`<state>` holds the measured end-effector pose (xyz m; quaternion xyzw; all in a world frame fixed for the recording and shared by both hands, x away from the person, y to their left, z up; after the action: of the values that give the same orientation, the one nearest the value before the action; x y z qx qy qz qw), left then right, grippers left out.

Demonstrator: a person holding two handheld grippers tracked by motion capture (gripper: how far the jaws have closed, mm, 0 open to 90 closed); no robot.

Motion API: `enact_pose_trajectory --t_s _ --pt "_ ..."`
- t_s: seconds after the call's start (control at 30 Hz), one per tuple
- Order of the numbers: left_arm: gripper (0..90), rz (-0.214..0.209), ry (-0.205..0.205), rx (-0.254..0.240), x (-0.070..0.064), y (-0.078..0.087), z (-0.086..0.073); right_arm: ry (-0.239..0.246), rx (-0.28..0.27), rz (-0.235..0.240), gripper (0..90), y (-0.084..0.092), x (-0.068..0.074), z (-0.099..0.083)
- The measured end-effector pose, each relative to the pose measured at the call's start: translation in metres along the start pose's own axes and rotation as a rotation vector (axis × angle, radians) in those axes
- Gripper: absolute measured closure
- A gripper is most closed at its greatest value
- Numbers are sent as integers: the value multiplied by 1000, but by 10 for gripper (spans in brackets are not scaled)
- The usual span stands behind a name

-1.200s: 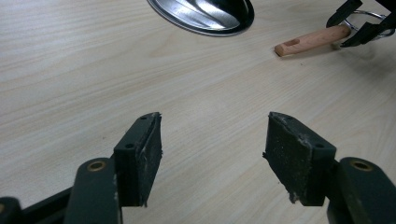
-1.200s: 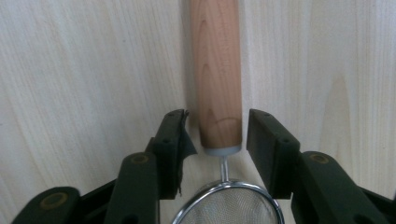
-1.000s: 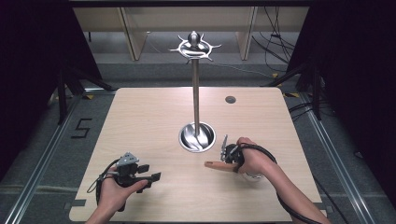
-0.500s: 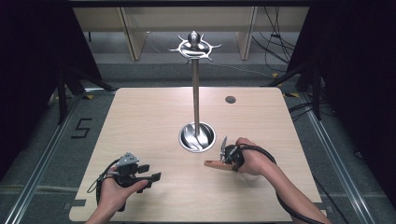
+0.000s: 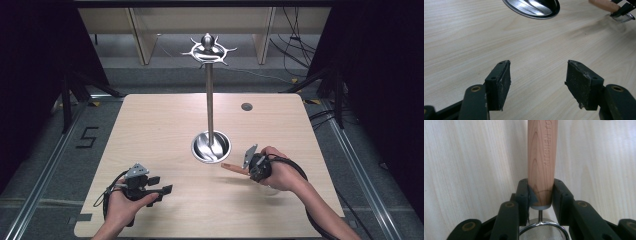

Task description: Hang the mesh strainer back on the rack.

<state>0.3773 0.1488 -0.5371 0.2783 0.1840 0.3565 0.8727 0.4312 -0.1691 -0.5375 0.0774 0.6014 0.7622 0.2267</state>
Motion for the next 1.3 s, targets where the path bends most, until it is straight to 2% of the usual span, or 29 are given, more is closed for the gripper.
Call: enact_pose_trajectory --t_s 0.03,0.07,0.1,0.13,0.17,0.2,0.23,0.27,0.33,0.37,0.43,0.47,0.63,0.67,0.7,0.73,0.77,0.8,0.83,0.9,1.03,1.07,1.17,1.2,1.3 --pt "355 0 0 0 0 0 0 0 0 0 702 0 0 0" --pt "355 2 -1 -2 0 0 0 -8 -73 25 702 2 1 2" --pt "355 2 -1 -2 0 0 0 -8 -73 25 702 2 1 2" --pt "355 1 -1 -1 0 0 0 -51 -113 11 703 7 1 -2" --pt "355 1 -1 -1 0 0 0 -51 -113 11 703 7 1 -2" --pt "355 3 3 -2 0 0 0 -76 -148 14 703 11 1 -5" --pt "355 3 3 -2 0 0 0 -76 -148 14 703 11 1 -5" --pt "355 7 14 -15 0 -1 1 -93 -184 6 703 14 -2 -8" --pt "355 4 14 -10 0 -1 1 -137 -200 6 703 18 -3 -13" --pt "355 7 2 -1 1 -1 0 -137 -200 6 703 18 -3 -13" --pt "355 8 0 -1 1 -1 0 -146 -252 -10 703 21 -7 -15" --pt "355 8 1 -3 0 0 1 -153 -259 -8 703 23 -8 -16" --pt "355 10 13 -13 0 -1 1 -239 -309 -10 703 34 -7 -23" --pt "355 10 12 -12 0 -1 1 -239 -353 -38 703 34 -9 -22" --pt "355 11 11 -16 1 -1 2 -239 -353 -38 703 34 -9 -22" --pt "355 10 9 -17 0 -1 2 -260 -404 -44 703 38 -9 -22" --pt "355 10 9 -17 0 -1 2 -274 -423 -42 703 40 -9 -22" --pt "355 12 0 -9 1 -1 1 -274 -423 -42 703 40 -9 -22" --pt "355 14 0 -11 1 0 2 -294 -454 -45 703 42 -8 -21" --pt "355 16 8 -19 1 0 2 -322 -476 -22 703 45 -5 -21" --pt "355 21 -7 -19 2 1 3 -326 -490 -12 703 47 -3 -20" --pt "355 20 -7 -19 2 1 3 -340 -518 -10 703 49 -2 -17" --pt "355 18 -6 -19 2 1 3 -357 -541 -4 703 53 -1 -16" --pt "355 15 8 -25 1 1 3 -376 -569 0 703 57 -1 -14" --pt "355 18 2 -22 1 1 3 -399 -595 15 703 60 -1 -13"
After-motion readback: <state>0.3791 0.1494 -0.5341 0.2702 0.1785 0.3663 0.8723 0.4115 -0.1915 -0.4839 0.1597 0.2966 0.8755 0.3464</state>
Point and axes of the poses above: each handheld gripper's, and its own axes: y roughly backward along the jaws, z roughly out of its top, x roughly to its left, the point moved 9 cm from there along -y, roughly forward along the jaws, and after that the axes turned 11 degrees about -y, right-handed, at the moved point
